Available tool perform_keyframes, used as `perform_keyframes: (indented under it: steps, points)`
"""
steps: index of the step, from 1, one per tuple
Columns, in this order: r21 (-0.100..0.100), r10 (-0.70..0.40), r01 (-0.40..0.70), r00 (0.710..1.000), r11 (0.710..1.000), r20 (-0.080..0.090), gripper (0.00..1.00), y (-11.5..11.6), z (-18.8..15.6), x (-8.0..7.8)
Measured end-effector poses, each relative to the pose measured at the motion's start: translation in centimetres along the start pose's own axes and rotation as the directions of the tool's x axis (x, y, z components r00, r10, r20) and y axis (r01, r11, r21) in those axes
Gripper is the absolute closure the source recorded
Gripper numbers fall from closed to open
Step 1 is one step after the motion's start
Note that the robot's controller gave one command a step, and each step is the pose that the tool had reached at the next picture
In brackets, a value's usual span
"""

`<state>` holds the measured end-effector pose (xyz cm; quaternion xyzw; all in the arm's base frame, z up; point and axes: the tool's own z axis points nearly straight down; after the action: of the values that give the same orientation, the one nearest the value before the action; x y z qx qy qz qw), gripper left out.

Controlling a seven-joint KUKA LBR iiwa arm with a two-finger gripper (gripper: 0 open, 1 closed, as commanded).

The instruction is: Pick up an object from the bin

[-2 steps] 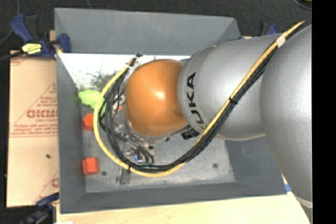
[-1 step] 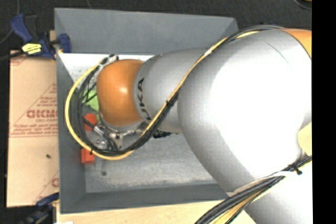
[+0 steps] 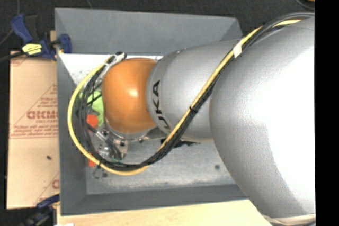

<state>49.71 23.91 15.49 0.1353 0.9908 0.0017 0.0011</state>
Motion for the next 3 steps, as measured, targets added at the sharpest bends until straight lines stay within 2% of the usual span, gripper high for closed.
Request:
perform_keyframes:
  steps: [1, 2, 3]
  points:
    - [0.016, -0.116, 0.116, 0.993, 0.993, -0.01, 0.0, 2.7, 5.5, -11.9]
    - [-0.004, -0.006, 0.006, 1.0, 1.0, 0.003, 0.0, -0.7, 8.2, 2.0]
    - [0.01, -0.236, 0.236, 0.972, 0.972, -0.003, 1.0, 3.0, 8.0, -11.0]
